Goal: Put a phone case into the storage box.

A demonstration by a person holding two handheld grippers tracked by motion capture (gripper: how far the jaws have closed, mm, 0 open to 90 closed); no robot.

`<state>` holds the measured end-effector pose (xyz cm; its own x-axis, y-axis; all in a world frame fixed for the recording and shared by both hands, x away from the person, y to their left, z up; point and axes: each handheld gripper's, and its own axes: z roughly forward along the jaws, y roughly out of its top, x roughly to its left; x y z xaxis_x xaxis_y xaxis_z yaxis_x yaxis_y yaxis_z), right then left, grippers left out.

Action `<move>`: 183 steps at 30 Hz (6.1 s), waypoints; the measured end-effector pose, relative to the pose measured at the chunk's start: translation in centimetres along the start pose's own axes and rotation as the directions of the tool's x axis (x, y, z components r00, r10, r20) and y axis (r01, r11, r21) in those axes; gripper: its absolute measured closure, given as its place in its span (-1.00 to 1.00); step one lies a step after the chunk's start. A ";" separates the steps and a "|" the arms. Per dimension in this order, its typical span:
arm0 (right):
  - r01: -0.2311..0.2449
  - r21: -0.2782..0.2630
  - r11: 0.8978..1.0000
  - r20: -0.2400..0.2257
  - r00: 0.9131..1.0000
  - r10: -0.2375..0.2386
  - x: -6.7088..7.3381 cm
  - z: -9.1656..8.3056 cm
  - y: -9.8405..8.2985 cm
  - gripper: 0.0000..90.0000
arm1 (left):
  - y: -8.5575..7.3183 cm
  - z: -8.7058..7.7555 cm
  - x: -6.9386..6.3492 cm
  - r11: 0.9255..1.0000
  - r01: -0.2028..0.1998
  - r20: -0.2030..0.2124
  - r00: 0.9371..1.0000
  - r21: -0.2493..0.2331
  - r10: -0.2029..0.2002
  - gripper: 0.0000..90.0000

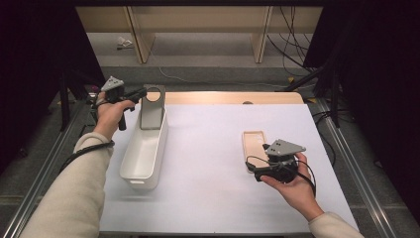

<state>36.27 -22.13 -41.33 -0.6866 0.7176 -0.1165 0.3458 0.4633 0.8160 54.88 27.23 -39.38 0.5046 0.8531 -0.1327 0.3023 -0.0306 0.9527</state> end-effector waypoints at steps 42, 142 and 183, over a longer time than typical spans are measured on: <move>-0.001 0.001 1.000 -0.002 1.000 0.001 -0.1 0.0 0.0 -0.61 | -1.4 0.4 0.6 0.999 0.003 -0.031 1.000 0.047 -0.002 0.73; -0.047 0.001 0.999 -0.032 0.998 0.047 -1.8 0.1 -0.5 -0.63 | -8.3 -11.8 -17.6 0.970 -0.223 0.160 0.965 0.096 0.206 -1.00; -0.079 -0.016 0.997 -0.024 0.997 0.078 -2.4 0.3 -0.3 -0.63 | -9.4 -12.1 -17.3 0.975 -0.191 0.180 0.969 0.110 0.169 -1.00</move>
<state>38.04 -23.85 -41.51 -0.6727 0.7389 -0.0388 0.3882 0.3971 0.8316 33.52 19.11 -42.69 0.6856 0.7278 -0.0163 0.2875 -0.2501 0.9246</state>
